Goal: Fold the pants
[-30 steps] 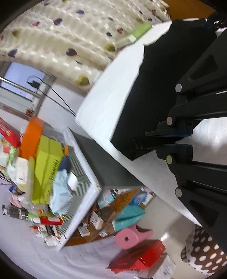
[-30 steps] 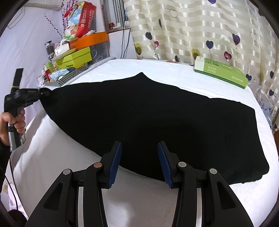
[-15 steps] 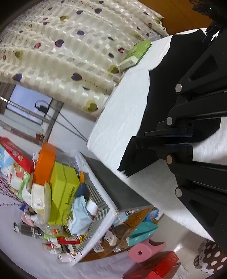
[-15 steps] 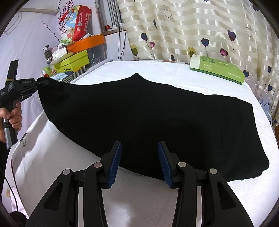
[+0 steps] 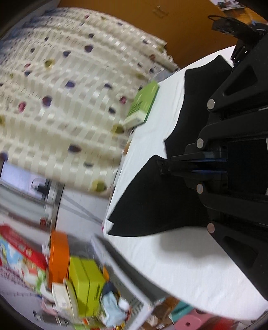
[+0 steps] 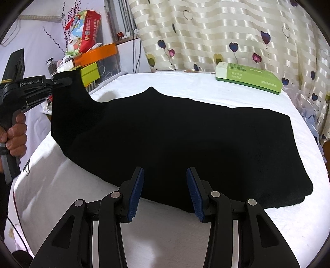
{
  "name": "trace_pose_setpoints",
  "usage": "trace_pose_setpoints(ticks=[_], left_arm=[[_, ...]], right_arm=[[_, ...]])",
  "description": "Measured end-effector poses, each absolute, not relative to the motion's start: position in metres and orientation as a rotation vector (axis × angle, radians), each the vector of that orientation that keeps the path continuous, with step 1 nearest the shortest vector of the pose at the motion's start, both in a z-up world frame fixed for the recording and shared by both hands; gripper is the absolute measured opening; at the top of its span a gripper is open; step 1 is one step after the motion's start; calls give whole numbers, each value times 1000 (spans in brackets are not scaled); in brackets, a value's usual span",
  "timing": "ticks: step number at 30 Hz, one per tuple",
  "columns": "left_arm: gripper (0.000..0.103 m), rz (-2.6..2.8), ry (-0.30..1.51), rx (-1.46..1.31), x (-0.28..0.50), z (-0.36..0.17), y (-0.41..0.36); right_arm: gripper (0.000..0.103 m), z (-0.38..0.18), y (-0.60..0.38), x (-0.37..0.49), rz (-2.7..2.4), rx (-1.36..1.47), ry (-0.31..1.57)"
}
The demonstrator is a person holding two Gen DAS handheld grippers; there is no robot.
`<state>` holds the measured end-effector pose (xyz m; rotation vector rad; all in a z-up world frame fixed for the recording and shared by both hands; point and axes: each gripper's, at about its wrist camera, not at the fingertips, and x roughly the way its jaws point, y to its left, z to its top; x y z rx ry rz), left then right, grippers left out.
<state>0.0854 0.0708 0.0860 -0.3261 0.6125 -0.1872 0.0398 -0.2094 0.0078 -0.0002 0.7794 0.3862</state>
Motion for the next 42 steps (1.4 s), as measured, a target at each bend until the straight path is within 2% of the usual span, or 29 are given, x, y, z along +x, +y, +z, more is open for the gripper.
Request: trace_pose_setpoints(ticks=[10, 15, 23, 25, 30, 34, 42], left_arm=[[6, -394, 740, -227, 87, 42, -19], [6, -423, 822, -201, 83, 11, -39], [7, -464, 852, -248, 76, 7, -32], [14, -493, 823, -249, 66, 15, -29], [14, -480, 727, -267, 44, 38, -1], [14, -246, 671, -212, 42, 43, 39], [14, -71, 784, -239, 56, 10, 77]], right_arm=[[44, 4, -225, 43, 369, 43, 792], [44, 5, -225, 43, 375, 44, 791], [44, 4, -224, 46, 388, 73, 801], [44, 6, -222, 47, 394, 77, 800], [44, 7, -218, 52, 431, 119, 811], [44, 4, -210, 62, 484, 168, 836], [44, -9, -179, 99, 569, 204, 908]])
